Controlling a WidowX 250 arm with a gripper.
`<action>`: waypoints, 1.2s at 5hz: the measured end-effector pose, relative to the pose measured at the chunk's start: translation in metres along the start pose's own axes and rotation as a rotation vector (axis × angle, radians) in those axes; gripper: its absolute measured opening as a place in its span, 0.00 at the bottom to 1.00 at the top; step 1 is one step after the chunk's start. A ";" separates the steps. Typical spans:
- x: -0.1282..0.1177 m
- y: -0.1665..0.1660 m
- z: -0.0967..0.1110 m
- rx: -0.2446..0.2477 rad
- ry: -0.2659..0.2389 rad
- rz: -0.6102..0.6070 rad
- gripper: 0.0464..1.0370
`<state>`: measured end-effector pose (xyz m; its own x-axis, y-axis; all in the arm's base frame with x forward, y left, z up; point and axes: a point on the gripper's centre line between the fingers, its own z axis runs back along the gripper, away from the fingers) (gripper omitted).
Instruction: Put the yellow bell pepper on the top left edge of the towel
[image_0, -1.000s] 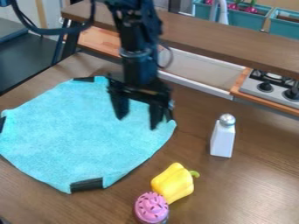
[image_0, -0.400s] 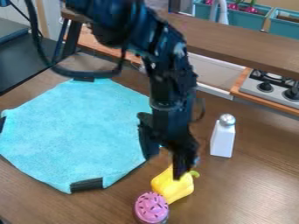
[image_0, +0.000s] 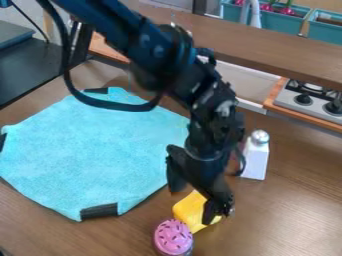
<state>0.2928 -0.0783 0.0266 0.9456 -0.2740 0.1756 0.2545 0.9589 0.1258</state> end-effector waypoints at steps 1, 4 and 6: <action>0.000 0.002 -0.009 0.027 0.014 0.007 0.96; 0.013 0.014 -0.022 -0.071 0.103 0.084 0.92; 0.013 0.016 -0.021 -0.075 0.134 0.123 0.78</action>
<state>0.3137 -0.0646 0.0102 0.9877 -0.1471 0.0529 0.1452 0.9887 0.0379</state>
